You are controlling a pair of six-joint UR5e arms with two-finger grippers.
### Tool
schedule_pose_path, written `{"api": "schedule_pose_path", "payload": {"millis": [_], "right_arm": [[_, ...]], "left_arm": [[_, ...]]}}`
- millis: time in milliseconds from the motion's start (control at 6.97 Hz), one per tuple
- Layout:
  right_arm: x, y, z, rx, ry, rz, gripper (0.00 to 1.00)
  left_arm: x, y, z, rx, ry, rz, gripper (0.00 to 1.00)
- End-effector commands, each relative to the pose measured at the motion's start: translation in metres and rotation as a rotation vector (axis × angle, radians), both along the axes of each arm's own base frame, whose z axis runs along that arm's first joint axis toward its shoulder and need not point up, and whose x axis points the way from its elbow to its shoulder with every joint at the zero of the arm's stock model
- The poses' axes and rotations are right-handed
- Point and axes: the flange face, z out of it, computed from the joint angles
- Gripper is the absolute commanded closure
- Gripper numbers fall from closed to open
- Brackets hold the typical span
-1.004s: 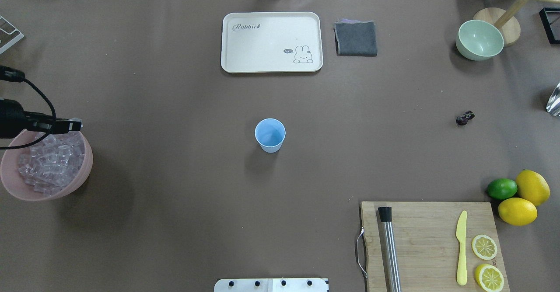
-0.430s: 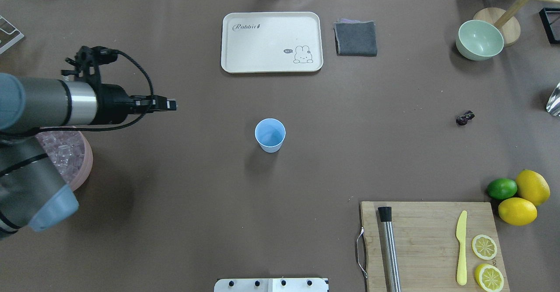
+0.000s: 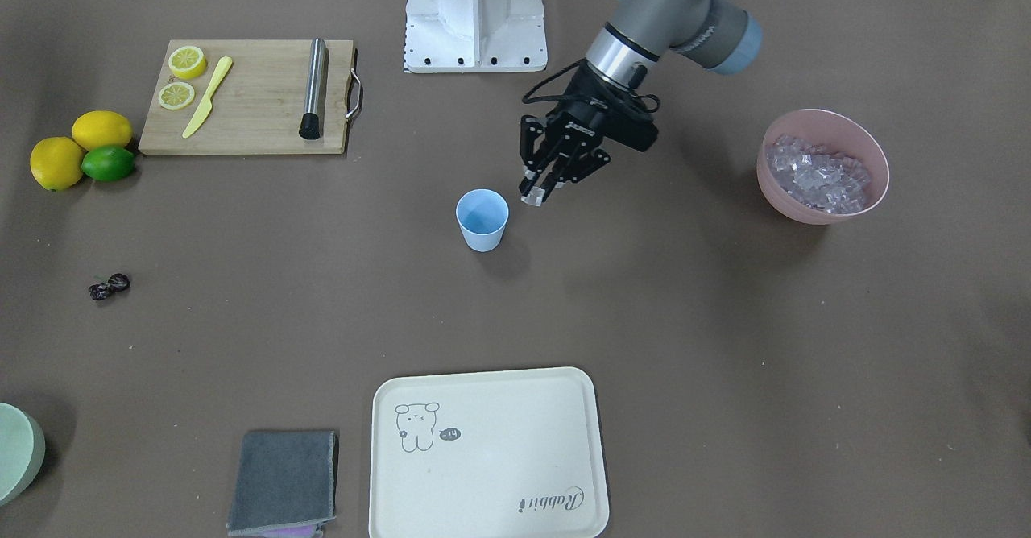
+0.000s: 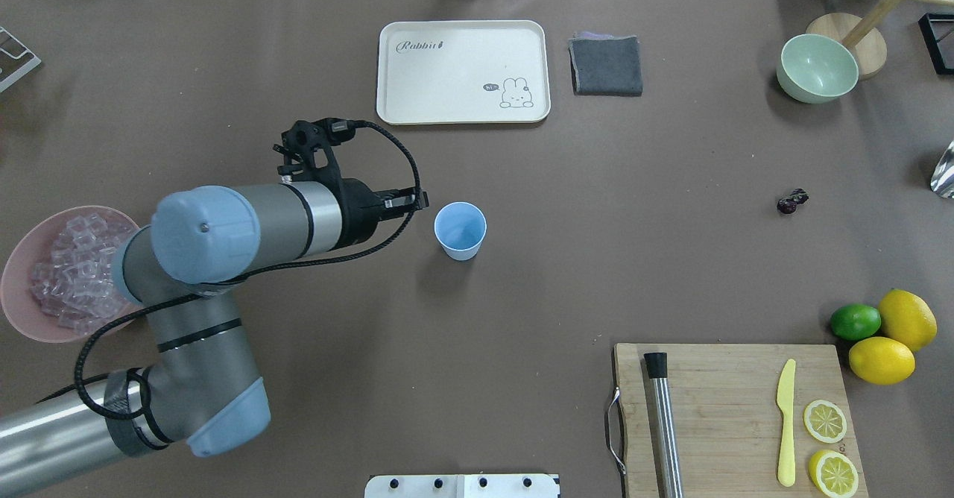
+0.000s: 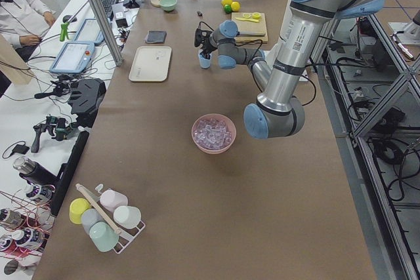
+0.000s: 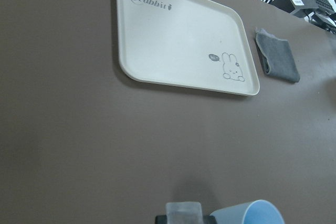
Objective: Put ice and cherries in cup
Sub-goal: 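Carry the ice cube with the left gripper over the light-blue cup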
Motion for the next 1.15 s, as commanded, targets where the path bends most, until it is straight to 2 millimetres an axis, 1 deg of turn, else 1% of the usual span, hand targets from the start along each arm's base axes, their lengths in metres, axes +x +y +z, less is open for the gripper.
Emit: {"api": "schedule_pose_path", "payload": {"millis": [0, 143, 287, 430, 574, 717, 861, 1004], "right_arm": [[0.0, 0.0, 0.0, 0.002, 0.0, -0.001, 0.0], [0.0, 0.0, 0.0, 0.002, 0.0, -0.001, 0.0], [0.0, 0.0, 0.0, 0.003, 0.001, -0.002, 0.0], [0.0, -0.001, 0.0, 0.003, 0.001, -0.002, 0.0], [0.0, 0.0, 0.0, 0.001, 0.0, -0.002, 0.0], [0.0, 0.0, 0.0, 0.001, 0.0, -0.002, 0.0], [0.0, 0.0, 0.0, 0.001, 0.0, -0.002, 0.0], [0.0, 0.0, 0.0, 0.001, 0.0, -0.002, 0.0]], "left_arm": [[0.028, 0.006, -0.002, -0.019, -0.031, -0.019, 1.0], [0.033, 0.005, 0.001, -0.024, -0.041, -0.019, 1.0], [0.039, 0.008, 0.001, -0.033, -0.038, -0.015, 1.0], [0.046, 0.013, -0.007, -0.04, -0.023, -0.051, 1.0], [0.053, 0.017, -0.009, -0.038, -0.024, -0.054, 0.6], [0.053, 0.018, -0.008, -0.038, -0.024, -0.053, 0.05], [0.051, 0.018, -0.007, -0.037, -0.024, -0.055, 0.02], [0.048, 0.017, -0.008, -0.029, -0.026, -0.054, 0.02]]}}
